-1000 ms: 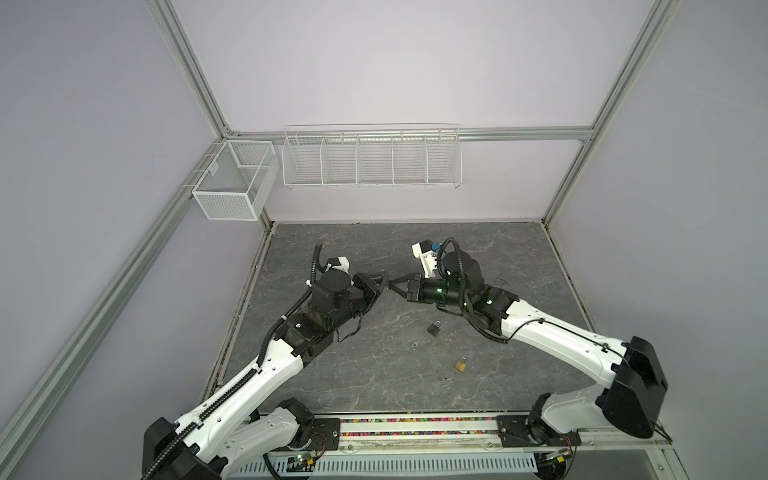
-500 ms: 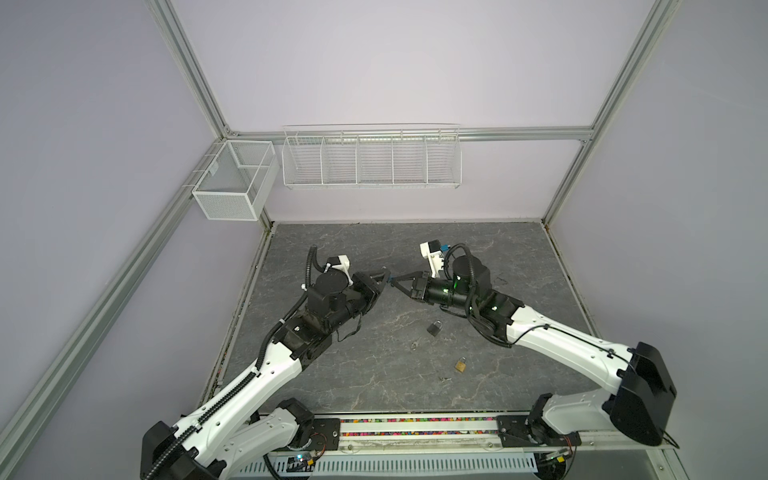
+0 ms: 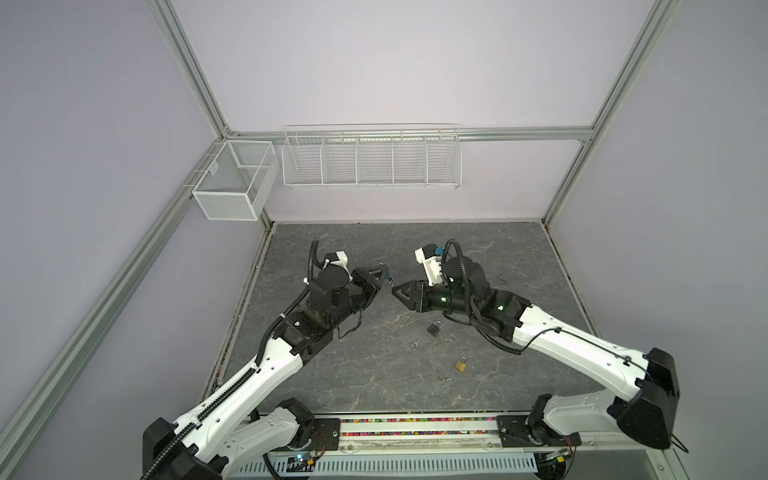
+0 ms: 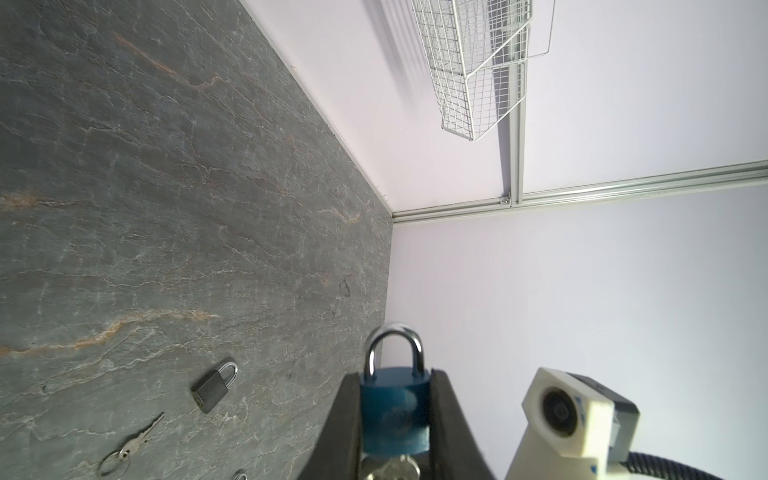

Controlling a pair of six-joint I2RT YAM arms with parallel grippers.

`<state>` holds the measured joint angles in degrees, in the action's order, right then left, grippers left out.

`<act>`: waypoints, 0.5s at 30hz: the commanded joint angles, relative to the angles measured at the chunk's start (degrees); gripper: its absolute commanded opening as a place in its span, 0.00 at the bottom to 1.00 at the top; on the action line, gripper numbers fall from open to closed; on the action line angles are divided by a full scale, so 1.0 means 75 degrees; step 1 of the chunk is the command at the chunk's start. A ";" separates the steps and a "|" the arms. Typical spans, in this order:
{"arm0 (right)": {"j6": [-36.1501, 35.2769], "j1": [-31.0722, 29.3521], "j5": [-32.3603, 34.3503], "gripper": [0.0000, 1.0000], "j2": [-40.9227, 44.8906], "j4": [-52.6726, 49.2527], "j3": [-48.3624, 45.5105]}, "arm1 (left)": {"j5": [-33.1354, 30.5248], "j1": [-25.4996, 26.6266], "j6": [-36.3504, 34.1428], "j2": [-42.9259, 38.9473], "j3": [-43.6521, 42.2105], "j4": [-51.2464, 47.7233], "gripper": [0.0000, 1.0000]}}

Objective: Unlock with the key

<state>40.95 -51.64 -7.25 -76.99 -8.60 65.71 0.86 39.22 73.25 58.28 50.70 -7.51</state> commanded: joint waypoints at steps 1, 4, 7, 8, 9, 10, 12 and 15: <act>-0.0737 -0.0096 0.0431 0.44 -0.0151 -0.0396 0.0322 | -0.0150 -0.0027 -0.0092 0.0081 0.0225 0.0109 0.00; -0.1069 -0.0145 0.0474 0.44 -0.0247 -0.0420 0.0550 | -0.0162 -0.0027 -0.0145 0.0081 0.0260 0.0050 0.00; -0.1302 -0.0166 0.0654 0.44 -0.0439 -0.0511 0.0737 | -0.0177 -0.0027 -0.0146 0.0063 0.0262 0.0025 0.00; -0.1360 -0.0165 0.0646 0.41 -0.0521 -0.0494 0.0793 | -0.0156 -0.0027 -0.0146 0.0066 0.0264 0.0028 0.00; -0.1407 -0.0165 0.0649 0.37 -0.0598 -0.0527 0.0871 | -0.0156 -0.0029 -0.0157 0.0063 0.0272 0.0023 0.00; -0.1447 -0.0167 0.0654 0.37 -0.0630 -0.0523 0.0912 | -0.0132 -0.0027 -0.0167 0.0066 0.0273 0.0028 0.00; -0.1532 -0.0164 0.0684 0.36 -0.0739 -0.0532 0.0993 | -0.0150 -0.0027 -0.0169 0.0035 0.0265 0.0017 0.00; -0.1626 -0.0135 0.0834 0.30 -0.0806 -0.0600 0.1040 | -0.0150 -0.0027 -0.0193 -0.0001 0.0254 0.0015 0.00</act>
<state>30.98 -52.60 -2.61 -82.35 -12.21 72.44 0.43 39.22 72.79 58.94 50.74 -7.64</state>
